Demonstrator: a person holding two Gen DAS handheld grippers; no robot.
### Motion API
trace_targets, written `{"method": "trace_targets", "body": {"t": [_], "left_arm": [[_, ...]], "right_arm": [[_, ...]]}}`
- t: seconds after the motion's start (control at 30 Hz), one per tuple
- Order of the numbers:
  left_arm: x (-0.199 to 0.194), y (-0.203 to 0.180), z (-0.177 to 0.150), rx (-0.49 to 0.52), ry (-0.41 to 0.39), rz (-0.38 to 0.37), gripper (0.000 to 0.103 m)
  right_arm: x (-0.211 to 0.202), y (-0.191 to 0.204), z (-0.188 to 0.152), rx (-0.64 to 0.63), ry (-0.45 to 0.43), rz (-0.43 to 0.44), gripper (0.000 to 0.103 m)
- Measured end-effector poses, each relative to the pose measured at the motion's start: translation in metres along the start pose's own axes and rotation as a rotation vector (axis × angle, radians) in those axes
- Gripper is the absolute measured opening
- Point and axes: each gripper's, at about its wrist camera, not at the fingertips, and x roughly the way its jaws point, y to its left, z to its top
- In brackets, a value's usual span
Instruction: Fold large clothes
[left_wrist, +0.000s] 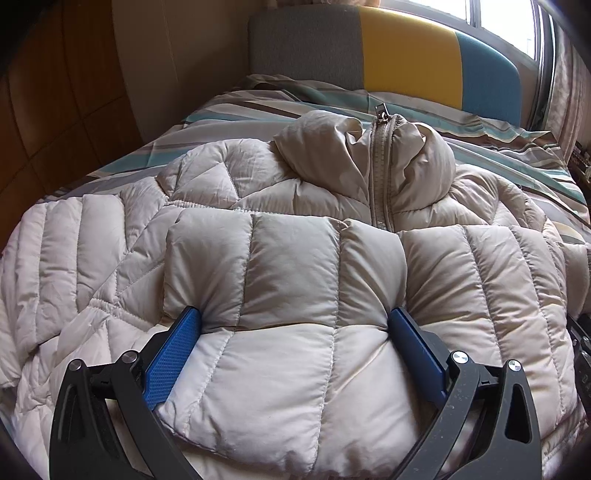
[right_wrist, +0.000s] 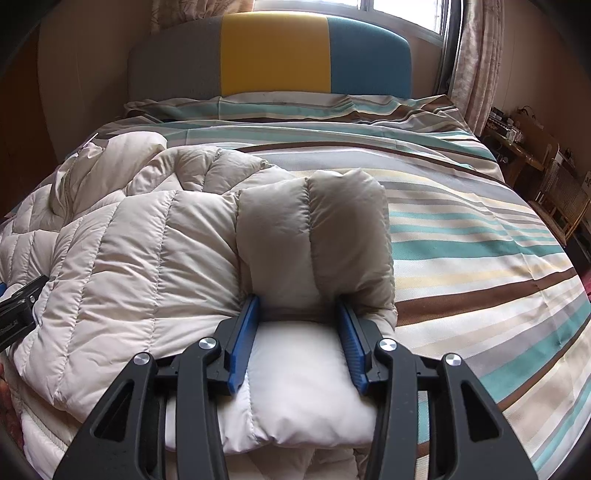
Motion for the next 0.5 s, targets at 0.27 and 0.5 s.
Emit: {"method": "trace_targets", "body": {"t": [0.27, 0.5], "left_arm": [[-0.043, 0.051, 0.008, 0.005, -0.047, 0.016, 0.1], [-0.081, 0.191, -0.003, -0.253, -0.105, 0.229, 0.1]], "right_arm": [[0.001, 0.001, 0.0, 0.001, -0.001, -0.002, 0.043], [0.002, 0.0, 0.001, 0.005, -0.002, 0.001, 0.044]]}}
